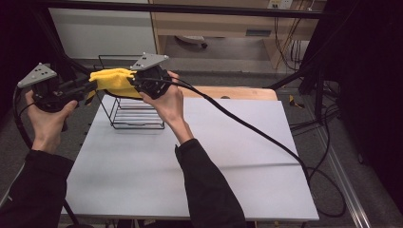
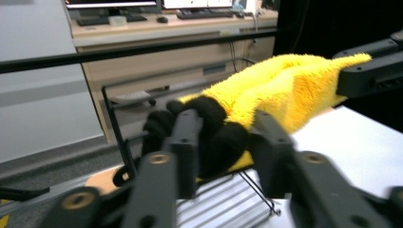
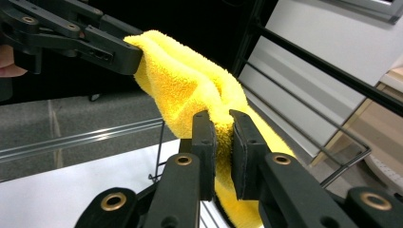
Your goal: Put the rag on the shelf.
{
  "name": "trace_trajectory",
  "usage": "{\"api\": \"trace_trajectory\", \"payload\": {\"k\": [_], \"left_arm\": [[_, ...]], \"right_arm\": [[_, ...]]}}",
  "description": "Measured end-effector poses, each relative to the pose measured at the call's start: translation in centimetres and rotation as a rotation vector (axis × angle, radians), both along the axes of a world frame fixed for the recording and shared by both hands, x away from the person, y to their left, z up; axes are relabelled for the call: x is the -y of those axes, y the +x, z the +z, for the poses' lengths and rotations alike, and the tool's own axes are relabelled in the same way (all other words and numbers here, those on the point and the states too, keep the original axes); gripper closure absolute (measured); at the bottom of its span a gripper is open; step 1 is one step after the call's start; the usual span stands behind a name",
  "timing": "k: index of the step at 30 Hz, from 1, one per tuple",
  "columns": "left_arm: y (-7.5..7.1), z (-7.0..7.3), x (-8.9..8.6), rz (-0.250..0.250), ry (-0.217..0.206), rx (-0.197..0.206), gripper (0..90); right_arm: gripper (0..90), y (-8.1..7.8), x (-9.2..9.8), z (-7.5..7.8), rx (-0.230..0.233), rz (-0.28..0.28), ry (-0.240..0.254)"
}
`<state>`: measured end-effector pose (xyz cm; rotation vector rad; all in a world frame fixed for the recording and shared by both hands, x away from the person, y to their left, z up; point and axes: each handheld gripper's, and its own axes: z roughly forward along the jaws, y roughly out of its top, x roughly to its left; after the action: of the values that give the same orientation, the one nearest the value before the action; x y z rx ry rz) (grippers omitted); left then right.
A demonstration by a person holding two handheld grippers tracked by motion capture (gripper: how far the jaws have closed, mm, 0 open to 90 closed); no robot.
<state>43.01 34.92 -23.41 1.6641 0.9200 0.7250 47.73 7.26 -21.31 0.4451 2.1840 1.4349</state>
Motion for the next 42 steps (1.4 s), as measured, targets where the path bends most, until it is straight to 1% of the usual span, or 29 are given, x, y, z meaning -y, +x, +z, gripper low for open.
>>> {"api": "trace_trajectory", "payload": {"k": [2, 3, 6, 10, 11, 14, 19, 22, 24, 26, 29, 30, 32, 35, 38, 40, 42], "left_arm": [[-0.2, -0.5, 0.1, 0.002, 0.033, -0.016, 74.2], [-0.2, -0.7, 0.2, 0.001, 0.042, -0.019, 75.1], [-0.2, -1.4, 0.2, 0.008, 0.042, -0.034, 76.2], [-0.1, -2.3, 0.2, 0.013, 0.059, -0.057, 75.9], [-0.1, -2.5, 0.1, 0.013, 0.062, -0.063, 75.6], [-0.2, -3.0, 0.0, 0.012, 0.065, -0.076, 73.9], [-0.5, -3.6, -0.3, 0.01, 0.073, -0.099, 66.4], [-0.9, -3.5, -0.6, 0.012, 0.071, -0.088, 63.0], [-1.2, -3.0, -0.9, 0.012, 0.052, -0.074, 62.6], [-1.5, -2.5, -1.1, 0.018, 0.033, -0.047, 64.0], [-1.6, -1.8, -1.1, 0.017, 0.011, -0.027, 69.5], [-1.5, -1.7, -0.9, 0.013, 0.006, -0.026, 71.9], [-1.1, -1.7, -0.4, 0.005, 0.01, -0.032, 76.6], [0.1, -2.4, 0.8, -0.005, 0.032, -0.067, 82.4], [1.7, -3.4, 1.7, 0.013, 0.058, -0.102, 85.7], [2.5, -4.0, 2.1, 0.028, 0.059, -0.119, 87.3], [3.3, -4.5, 2.3, 0.042, 0.062, -0.127, 88.4]], "right_arm": [[80.1, 0.0, 0.2, -0.4, -0.018, 0.005, 0.0], [80.0, 0.0, 0.3, -0.6, -0.024, 0.009, 0.002], [78.6, -0.1, 0.3, -1.1, -0.03, 0.014, -0.012], [74.7, -0.4, 0.1, -1.4, -0.037, 0.018, -0.036], [73.2, -0.5, 0.1, -1.5, -0.041, 0.02, -0.041], [68.3, -0.5, 0.4, -1.8, -0.077, 0.03, -0.016], [66.3, -0.6, 0.9, -2.4, -0.098, 0.032, -0.005], [70.5, -0.5, 1.1, -3.1, -0.124, 0.036, -0.005], [75.6, -0.4, 1.1, -3.6, -0.145, 0.033, -0.009], [78.6, -0.1, 1.1, -4.1, -0.168, 0.03, -0.022], [83.3, 0.2, 1.0, -4.8, -0.19, 0.018, -0.028], [84.4, 0.4, 1.0, -5.1, -0.193, 0.01, -0.026], [85.6, 0.7, 0.9, -5.6, -0.201, -0.004, -0.018], [86.5, 1.2, 0.9, -6.2, -0.207, -0.019, -0.02], [86.5, 1.8, 0.6, -6.6, -0.205, -0.035, -0.017], [86.0, 2.2, 0.5, -6.8, -0.203, -0.052, -0.018], [85.5, 2.6, 0.5, -7.1, -0.201, -0.074, -0.019]]}}
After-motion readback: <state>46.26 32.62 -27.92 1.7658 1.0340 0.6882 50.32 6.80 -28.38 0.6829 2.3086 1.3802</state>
